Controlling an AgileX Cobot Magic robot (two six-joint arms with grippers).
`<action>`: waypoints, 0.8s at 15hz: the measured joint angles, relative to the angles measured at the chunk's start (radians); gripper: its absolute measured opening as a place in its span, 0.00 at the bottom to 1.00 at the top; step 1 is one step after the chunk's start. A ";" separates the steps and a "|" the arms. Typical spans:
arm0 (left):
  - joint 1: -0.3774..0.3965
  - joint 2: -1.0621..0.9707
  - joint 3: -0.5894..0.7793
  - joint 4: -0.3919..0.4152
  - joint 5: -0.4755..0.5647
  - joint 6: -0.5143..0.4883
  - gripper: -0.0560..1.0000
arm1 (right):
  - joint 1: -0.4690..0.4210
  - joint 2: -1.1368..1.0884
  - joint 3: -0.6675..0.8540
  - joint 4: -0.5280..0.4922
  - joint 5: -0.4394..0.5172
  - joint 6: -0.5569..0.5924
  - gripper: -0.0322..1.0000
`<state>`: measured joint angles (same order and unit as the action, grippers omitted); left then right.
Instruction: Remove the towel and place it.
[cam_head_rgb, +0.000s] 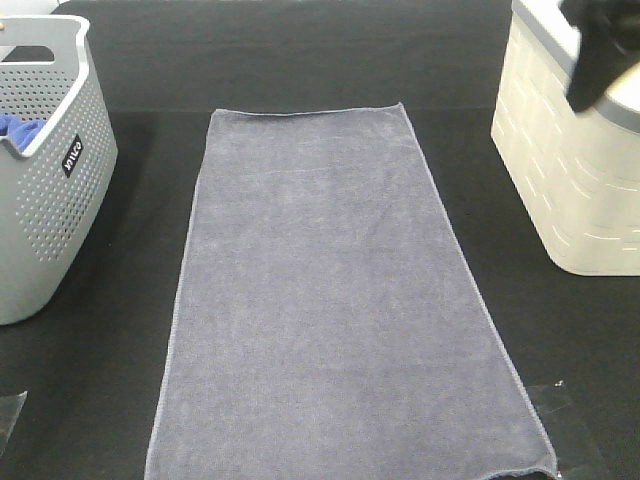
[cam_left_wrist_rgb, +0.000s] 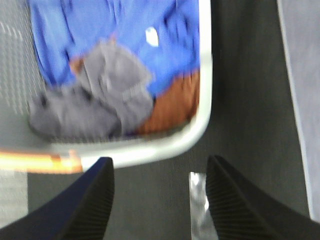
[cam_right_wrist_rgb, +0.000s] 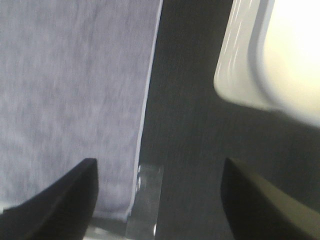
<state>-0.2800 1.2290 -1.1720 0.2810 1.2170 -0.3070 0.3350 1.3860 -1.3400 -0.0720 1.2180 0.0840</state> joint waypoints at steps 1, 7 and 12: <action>0.000 0.000 0.000 0.000 0.000 0.000 0.56 | 0.000 0.000 0.000 0.000 0.000 0.000 0.67; 0.000 -0.457 0.367 -0.090 0.002 0.005 0.56 | 0.000 -0.301 0.433 0.024 -0.001 0.000 0.67; 0.000 -0.850 0.504 -0.205 -0.046 0.251 0.56 | 0.000 -0.586 0.684 0.025 -0.101 0.000 0.67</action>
<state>-0.2800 0.3790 -0.6680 0.0760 1.1710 -0.0560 0.3350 0.8000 -0.6560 -0.0470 1.1170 0.0840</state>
